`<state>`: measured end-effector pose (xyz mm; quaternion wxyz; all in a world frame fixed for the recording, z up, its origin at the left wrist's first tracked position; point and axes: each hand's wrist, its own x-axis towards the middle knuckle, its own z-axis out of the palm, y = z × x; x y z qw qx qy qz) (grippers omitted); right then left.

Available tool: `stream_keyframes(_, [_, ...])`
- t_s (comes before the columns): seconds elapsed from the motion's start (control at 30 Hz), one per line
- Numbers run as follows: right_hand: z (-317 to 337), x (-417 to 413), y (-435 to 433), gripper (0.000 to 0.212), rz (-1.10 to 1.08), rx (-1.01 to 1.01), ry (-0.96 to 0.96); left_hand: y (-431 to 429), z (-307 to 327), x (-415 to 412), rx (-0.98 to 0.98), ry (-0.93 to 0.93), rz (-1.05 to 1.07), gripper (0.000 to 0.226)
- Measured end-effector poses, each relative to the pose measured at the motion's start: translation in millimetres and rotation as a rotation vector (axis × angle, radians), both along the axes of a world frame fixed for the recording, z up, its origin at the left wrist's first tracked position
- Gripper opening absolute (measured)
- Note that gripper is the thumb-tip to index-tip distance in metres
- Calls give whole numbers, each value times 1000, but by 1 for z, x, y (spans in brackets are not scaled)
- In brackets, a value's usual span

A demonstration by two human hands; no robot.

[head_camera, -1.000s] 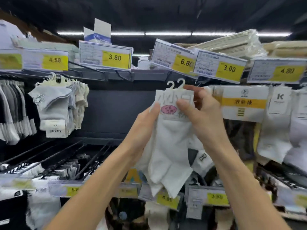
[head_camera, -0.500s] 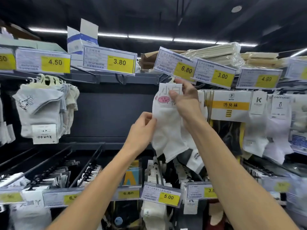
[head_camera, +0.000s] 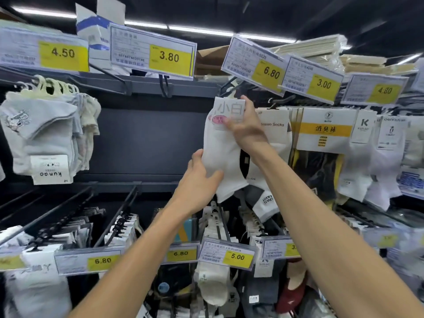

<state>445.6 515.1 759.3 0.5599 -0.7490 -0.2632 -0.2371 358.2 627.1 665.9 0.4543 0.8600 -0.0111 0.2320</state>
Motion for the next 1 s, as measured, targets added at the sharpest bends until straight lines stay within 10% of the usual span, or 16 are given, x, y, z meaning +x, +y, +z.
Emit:
stream_keyframes(0.2, [-50,-47,-21,76,59,-242,28,-26,-10,-8,206,-147,149,76])
stream_keyframes(0.3, [-89,-94,-53,48,112,-188,-83,-58,-15,-33,177,-423,145,63])
stream_keyframes(0.43, [-151,-142,-123,32,63,-63,-86,-131,-52,-64,94,-530,-174,55])
stream_keyframes(0.77, [-425,-309,-446,22,-699,153,686,-469,-299,-142,355,293,-1050,43])
stream_keyframes(1.0, [-602,-507,-613,18,-1020,248,1367,-649,-501,-255,590,897,-1207,20])
